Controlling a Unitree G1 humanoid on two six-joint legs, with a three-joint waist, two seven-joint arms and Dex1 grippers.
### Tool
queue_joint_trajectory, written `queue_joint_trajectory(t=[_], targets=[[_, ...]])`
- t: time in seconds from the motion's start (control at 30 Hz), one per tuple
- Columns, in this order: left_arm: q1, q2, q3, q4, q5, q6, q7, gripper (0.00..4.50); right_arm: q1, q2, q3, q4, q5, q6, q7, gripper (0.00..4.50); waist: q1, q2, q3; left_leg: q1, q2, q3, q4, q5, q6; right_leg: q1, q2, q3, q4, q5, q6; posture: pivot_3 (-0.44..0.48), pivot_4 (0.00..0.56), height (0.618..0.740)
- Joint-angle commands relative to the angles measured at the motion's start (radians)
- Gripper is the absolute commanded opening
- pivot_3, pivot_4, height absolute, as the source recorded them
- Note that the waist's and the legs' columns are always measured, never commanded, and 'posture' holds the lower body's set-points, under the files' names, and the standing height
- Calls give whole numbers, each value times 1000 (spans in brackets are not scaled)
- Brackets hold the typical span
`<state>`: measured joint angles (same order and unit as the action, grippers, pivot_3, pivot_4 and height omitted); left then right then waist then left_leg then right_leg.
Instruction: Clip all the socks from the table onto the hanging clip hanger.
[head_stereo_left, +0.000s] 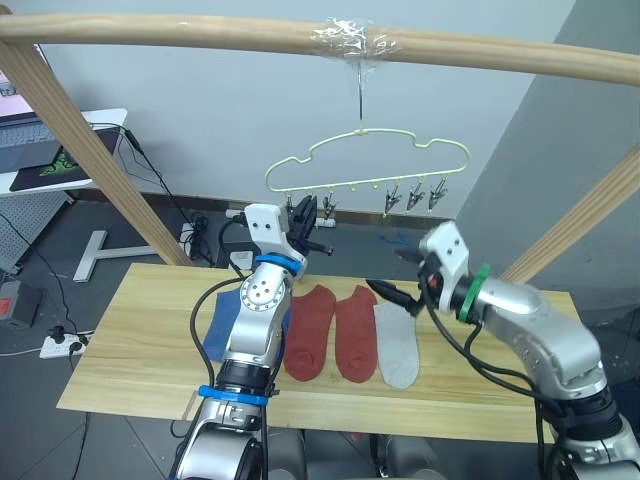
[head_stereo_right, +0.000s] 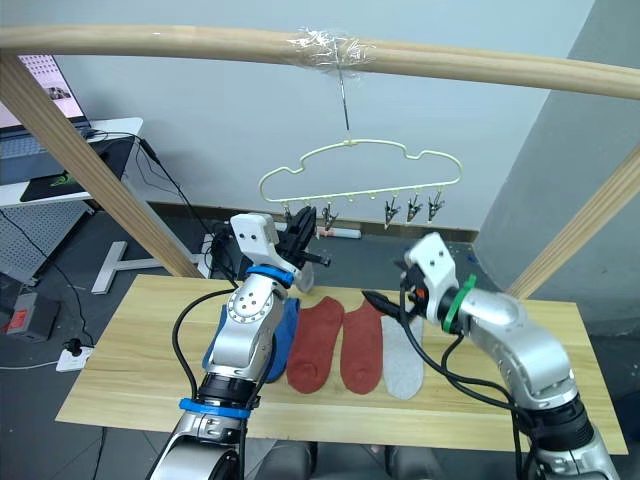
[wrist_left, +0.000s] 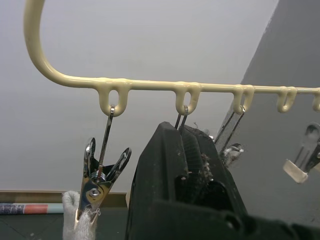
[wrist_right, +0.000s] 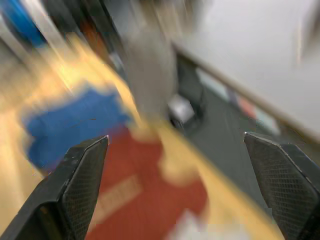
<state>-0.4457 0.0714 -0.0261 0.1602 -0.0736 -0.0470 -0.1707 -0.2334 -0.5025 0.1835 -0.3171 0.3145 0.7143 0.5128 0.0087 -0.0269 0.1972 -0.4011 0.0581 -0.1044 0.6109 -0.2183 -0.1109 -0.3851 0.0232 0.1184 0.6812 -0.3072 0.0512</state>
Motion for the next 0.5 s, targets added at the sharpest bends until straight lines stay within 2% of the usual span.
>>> queue_joint_trajectory(t=[0.03,0.33,0.5], targets=[[4,5,9,-41,-12,7,-13,11,19,12,44,137,-113,-91,-49,4500,-2,0,0,0,0,0,0,0,0,0,0,0,0,0,0,78,152,740],[11,-6,7,-60,-14,20,-22,11,-29,207,42,467,-183,-181,-124,4500,-11,0,0,1,0,1,1,1,0,0,0,1,1,0,0,90,144,740],[7,-15,14,-67,-21,26,-19,11,-10,217,115,617,-301,-230,-150,4500,-6,-1,-3,1,0,0,1,1,0,1,0,0,1,0,0,100,148,740]])
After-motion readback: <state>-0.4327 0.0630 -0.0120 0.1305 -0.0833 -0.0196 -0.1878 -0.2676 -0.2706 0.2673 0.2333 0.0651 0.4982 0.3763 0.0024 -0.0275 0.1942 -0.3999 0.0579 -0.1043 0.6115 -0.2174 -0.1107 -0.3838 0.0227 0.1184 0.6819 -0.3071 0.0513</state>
